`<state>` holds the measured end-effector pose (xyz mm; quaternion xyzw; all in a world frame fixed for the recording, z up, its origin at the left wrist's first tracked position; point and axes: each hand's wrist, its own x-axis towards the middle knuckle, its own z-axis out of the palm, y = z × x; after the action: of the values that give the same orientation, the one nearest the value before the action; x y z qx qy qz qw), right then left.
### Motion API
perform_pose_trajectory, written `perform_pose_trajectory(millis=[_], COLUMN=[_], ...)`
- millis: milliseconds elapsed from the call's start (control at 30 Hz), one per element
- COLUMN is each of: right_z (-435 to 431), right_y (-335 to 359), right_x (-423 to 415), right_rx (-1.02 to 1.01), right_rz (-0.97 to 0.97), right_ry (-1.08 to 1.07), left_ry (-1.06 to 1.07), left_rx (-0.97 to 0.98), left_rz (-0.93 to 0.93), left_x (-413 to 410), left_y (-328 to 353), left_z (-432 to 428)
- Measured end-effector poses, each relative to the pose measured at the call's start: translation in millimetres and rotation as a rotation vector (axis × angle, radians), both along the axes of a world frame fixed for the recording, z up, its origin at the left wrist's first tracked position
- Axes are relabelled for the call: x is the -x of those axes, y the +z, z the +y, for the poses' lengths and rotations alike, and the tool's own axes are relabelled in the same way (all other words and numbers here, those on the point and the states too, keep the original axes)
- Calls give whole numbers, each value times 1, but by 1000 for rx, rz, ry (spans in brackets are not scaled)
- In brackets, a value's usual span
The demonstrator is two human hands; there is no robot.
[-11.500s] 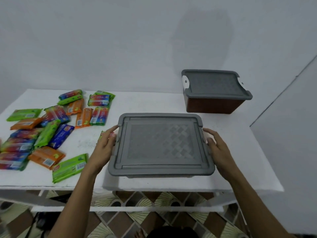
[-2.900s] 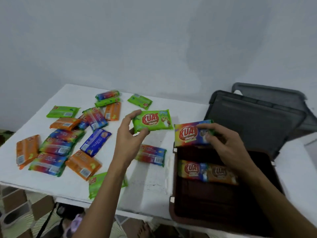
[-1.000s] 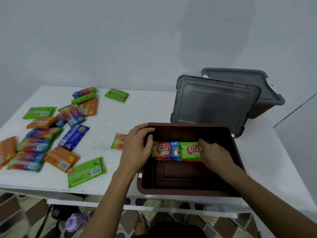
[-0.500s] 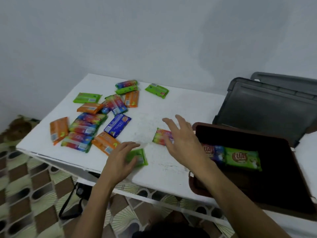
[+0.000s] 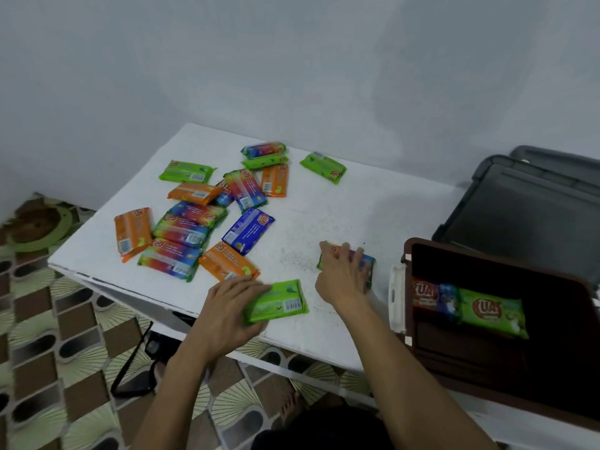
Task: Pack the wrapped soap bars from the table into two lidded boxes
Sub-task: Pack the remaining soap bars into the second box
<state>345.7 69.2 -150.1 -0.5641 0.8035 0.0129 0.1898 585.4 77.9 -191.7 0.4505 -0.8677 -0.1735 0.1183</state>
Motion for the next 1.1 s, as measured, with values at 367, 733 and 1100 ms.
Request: perform_pose_trajectory(millis=[367, 733, 1100], right_z=[-18, 11, 98], right_y=[33, 123, 144], right_x=[5, 62, 177], right_rx=[16, 404, 465], right_rz=[-94, -766, -1168], right_ry=[136, -73, -138], left_ry=[130, 266, 256], left_rx=[-48, -103, -175], left_rz=[526, 779, 984], left_x=[24, 81, 180], left_y=[31, 68, 107], left_z=[-3, -11, 9])
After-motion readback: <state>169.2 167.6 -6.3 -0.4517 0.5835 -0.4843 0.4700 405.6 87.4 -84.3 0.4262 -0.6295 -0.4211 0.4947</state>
